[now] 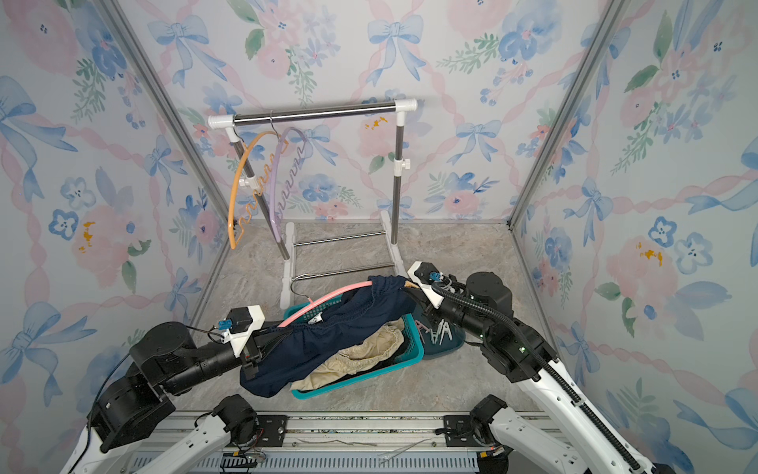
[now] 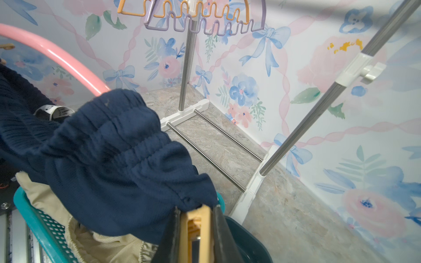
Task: Remove the clothespins securing shorts to the hanger
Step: Remove the clothespin from the hanger, then place the clothespin in the storage box.
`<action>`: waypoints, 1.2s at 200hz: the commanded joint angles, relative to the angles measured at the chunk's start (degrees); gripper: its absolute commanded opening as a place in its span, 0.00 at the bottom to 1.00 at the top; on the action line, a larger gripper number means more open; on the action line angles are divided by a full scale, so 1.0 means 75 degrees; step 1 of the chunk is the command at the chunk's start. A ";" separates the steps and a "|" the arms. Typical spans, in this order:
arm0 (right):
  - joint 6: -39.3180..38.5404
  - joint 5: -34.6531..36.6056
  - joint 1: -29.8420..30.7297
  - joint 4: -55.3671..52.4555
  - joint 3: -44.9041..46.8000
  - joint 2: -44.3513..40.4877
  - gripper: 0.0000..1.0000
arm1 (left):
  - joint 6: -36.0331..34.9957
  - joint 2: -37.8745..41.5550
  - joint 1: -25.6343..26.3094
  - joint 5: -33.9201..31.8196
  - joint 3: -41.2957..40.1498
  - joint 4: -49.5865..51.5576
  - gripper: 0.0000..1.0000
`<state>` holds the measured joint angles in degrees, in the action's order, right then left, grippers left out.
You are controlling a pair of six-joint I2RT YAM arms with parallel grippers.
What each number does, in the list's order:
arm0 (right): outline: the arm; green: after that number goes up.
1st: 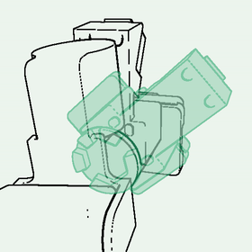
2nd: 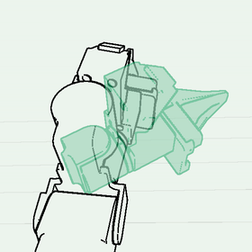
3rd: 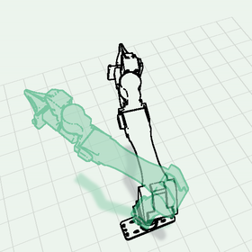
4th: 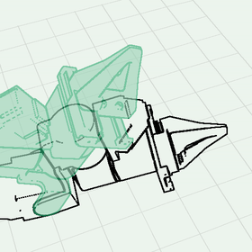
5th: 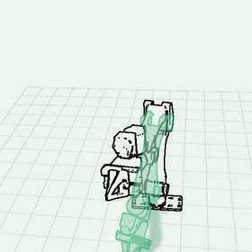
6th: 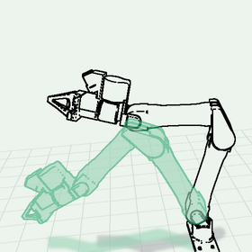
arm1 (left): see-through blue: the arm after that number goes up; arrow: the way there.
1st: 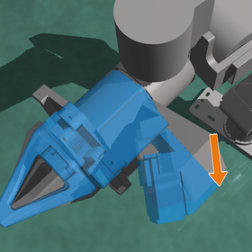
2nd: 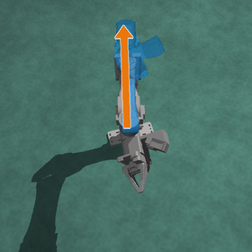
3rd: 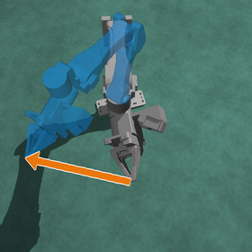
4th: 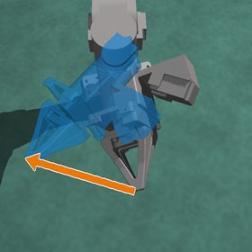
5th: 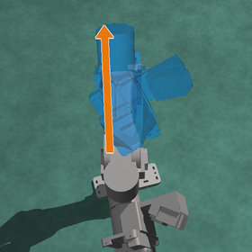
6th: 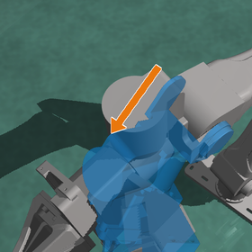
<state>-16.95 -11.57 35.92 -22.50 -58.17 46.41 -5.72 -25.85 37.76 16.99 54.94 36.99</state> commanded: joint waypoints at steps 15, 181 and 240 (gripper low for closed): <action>0.0029 -0.0221 -0.0008 -0.0020 -0.0051 -0.0082 0.02 | 0.0256 -0.0068 0.0028 -0.0397 0.0328 -0.0818 0.00; 0.1398 0.0523 -0.0793 -0.0361 0.0740 -0.0735 0.00 | -0.0048 -0.0023 0.0030 -0.1946 0.0483 -0.0823 0.00; 0.3644 0.1967 -0.0793 -0.0703 0.1868 -0.0490 0.00 | -0.0317 -0.0081 0.0028 -0.1683 0.0503 -0.0960 0.00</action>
<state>0.97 -1.91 30.41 -25.12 -47.48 41.91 -6.68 -26.96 38.17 3.07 56.07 36.05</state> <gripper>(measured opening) 0.189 0.142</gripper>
